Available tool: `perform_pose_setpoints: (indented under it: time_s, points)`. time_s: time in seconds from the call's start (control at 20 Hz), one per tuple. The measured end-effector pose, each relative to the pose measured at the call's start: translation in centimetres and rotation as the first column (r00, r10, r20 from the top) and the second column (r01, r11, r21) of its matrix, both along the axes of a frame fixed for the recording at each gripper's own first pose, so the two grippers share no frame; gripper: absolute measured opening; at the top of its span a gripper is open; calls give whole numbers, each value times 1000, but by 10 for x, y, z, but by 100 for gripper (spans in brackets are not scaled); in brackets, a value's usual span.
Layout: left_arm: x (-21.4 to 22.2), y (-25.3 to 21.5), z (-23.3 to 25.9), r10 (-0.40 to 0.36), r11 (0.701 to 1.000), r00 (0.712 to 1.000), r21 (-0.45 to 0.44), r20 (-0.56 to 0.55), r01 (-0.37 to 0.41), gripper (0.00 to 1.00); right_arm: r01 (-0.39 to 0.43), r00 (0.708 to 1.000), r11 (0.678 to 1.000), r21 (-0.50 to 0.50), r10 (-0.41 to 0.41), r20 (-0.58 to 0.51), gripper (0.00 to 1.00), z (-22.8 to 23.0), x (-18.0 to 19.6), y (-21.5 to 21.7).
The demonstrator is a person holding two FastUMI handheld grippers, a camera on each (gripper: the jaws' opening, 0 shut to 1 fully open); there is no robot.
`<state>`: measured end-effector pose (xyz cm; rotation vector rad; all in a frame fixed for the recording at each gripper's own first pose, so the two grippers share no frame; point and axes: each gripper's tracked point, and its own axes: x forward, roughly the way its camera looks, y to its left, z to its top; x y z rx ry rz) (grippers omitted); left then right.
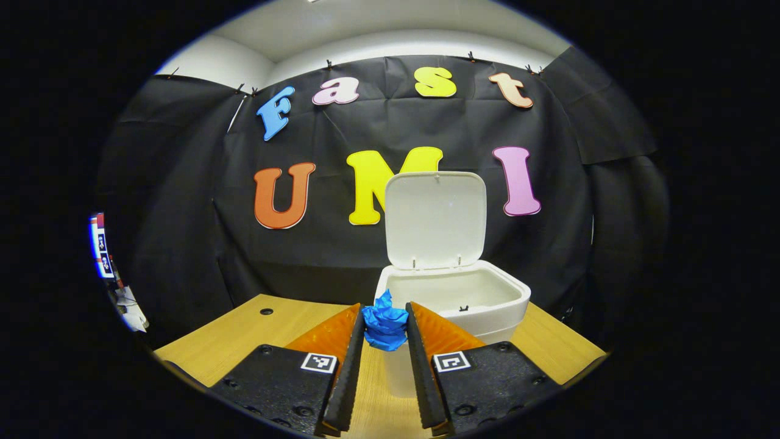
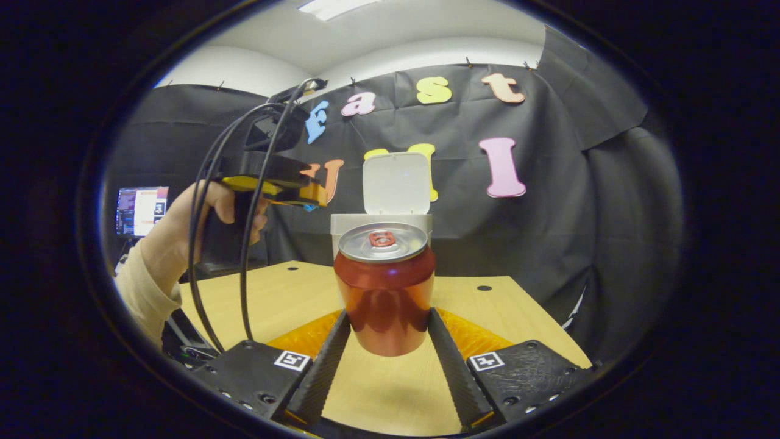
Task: Press the lid of the desktop garbage bin to open it, pick up the crumpled paper on the desktop and throw it into the bin, then pick up the pop can on the desktop and drop it into the bin, and finally close the garbage bin lid.
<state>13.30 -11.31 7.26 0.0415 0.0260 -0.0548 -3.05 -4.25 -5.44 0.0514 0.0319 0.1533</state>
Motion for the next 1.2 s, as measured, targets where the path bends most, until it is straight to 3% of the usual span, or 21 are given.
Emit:
perform_pose_setpoints:
  time_s: [0.2, 0.6, 0.8, 0.95, 1.2]
  points:
    - [38, -45, 23, -112, 994, 992, 21, 65, 111, 43, 32, 999, 999, 27, -31, -14, 79, -6, 3, -17]
    - [103, -111, 17, -194, 978, 979, 89, 69, 187, 42, 57, 997, 992, 114, -51, -56, 79, -18, 7, -42]
    - [114, -126, 7, -187, 982, 982, 47, 26, 185, 42, 44, 995, 988, 151, -31, -91, 79, -27, 10, -46]
    - [112, -134, 5, -196, 980, 981, 39, 17, 195, 43, -7, 992, 982, 189, 31, -123, 81, -33, 11, -32]
    - [100, -133, 7, -208, 978, 978, 13, 7, 208, 43, -35, 990, 990, 134, 53, -131, 80, -38, 9, -16]
